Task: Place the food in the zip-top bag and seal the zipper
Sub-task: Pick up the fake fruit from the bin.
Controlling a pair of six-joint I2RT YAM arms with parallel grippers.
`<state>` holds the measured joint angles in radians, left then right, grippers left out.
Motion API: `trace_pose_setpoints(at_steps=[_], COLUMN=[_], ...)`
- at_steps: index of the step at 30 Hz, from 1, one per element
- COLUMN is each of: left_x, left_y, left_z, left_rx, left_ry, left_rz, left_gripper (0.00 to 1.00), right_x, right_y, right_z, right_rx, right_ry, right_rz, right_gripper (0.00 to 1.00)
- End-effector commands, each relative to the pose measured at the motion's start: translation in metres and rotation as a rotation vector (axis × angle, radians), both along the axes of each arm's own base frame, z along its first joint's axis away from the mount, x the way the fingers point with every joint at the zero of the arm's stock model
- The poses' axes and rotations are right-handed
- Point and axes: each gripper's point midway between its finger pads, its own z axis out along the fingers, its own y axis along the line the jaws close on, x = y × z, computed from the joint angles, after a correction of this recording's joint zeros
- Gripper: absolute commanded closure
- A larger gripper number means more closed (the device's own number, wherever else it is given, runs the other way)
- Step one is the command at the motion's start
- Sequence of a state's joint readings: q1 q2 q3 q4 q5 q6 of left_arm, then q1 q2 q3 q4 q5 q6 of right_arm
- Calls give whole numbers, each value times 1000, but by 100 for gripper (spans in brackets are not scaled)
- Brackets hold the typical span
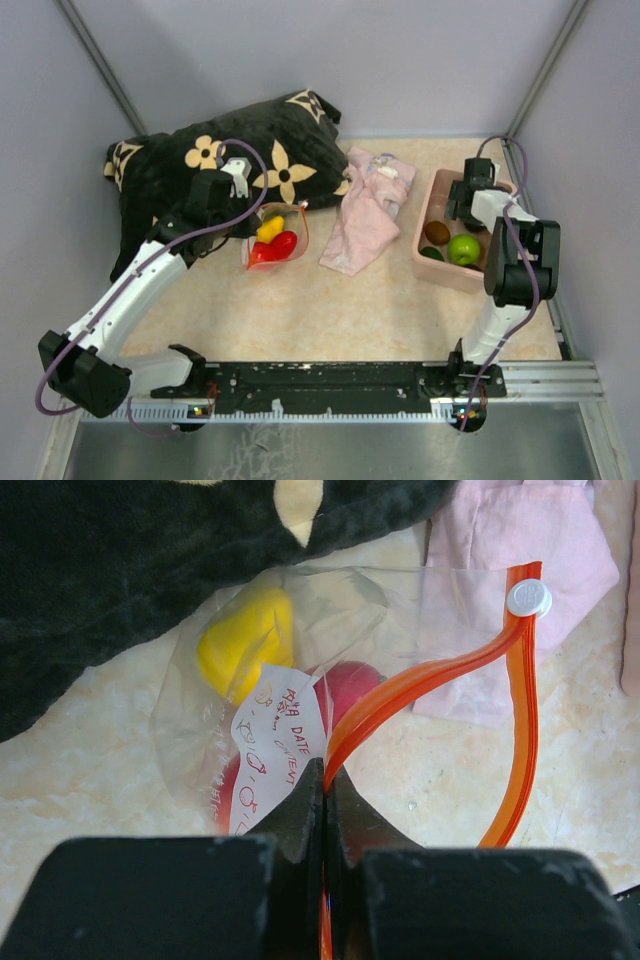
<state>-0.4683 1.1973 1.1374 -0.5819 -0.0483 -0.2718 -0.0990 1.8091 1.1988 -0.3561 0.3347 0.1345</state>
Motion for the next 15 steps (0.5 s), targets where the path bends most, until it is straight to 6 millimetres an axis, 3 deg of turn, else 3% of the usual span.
trace_pose_setpoints(at_steps=[1, 6, 15], left_x=[3, 3, 3], left_y=[-3, -3, -4], left_z=[2, 1, 1], left_rx=[-25, -24, -28], left_ry=[-17, -16, -11], left_rz=[-19, -17, -23], left_gripper=[100, 100, 100], right_x=[22, 24, 30], right_y=[-6, -8, -2], right_z=[6, 2, 29], right_rx=[18, 26, 49], right_ry=[-80, -81, -165], right_rz=[4, 5, 19], right_gripper=[9, 17, 40])
